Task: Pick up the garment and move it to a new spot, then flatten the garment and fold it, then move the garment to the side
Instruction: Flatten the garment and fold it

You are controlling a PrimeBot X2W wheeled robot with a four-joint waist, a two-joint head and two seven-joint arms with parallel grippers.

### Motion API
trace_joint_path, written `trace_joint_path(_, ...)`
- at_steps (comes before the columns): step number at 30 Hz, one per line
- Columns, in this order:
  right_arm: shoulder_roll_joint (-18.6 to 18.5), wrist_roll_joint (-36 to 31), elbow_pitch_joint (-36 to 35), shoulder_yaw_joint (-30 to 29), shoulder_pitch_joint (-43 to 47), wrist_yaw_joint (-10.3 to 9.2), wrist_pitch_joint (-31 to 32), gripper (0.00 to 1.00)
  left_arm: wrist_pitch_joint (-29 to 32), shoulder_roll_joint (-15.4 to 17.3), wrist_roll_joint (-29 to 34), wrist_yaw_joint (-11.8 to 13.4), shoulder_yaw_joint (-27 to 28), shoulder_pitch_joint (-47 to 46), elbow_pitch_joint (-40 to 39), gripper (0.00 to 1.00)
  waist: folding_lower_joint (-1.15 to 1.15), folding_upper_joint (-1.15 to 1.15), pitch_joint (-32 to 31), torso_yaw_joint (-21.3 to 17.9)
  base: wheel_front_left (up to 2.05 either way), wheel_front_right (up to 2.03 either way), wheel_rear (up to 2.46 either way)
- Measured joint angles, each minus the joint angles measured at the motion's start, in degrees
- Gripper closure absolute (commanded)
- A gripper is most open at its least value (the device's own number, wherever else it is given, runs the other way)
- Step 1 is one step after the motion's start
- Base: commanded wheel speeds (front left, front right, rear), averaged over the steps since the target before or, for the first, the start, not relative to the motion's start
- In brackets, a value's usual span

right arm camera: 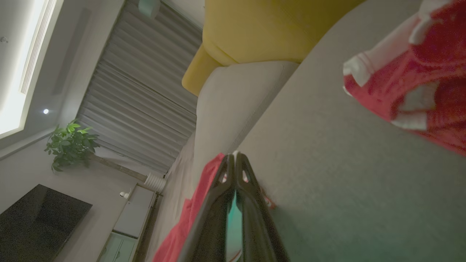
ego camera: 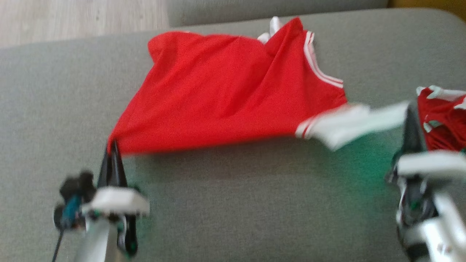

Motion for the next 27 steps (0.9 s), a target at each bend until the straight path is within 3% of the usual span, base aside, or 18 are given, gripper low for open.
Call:
trace_joint_path(9,0.58,1.62,-2.04,3.34,15.5,0.0,2.09,1.0,0.0,0.2,-8.36,2.02,-3.52,12.89,-0.89,1.0,0.0,0.0,-6.13,-0.69,0.0,0.0,0.0)
trace_joint_path(19,-0.71,2.18,-5.11,2.58,26.43,0.0,3.72,1.0,0.01,0.34,-8.53,2.54,-6.26,21.39,-3.23,1.0,0.01,0.0,-10.5,0.35,0.0,0.0,0.0)
trace_joint_path(27,-0.22,2.6,-10.66,-0.58,27.39,0.0,4.45,1.0,0.01,0.56,-8.06,2.59,-8.0,23.46,-4.99,1.0,0.02,0.0,-10.17,1.21,0.0,0.0,0.0)
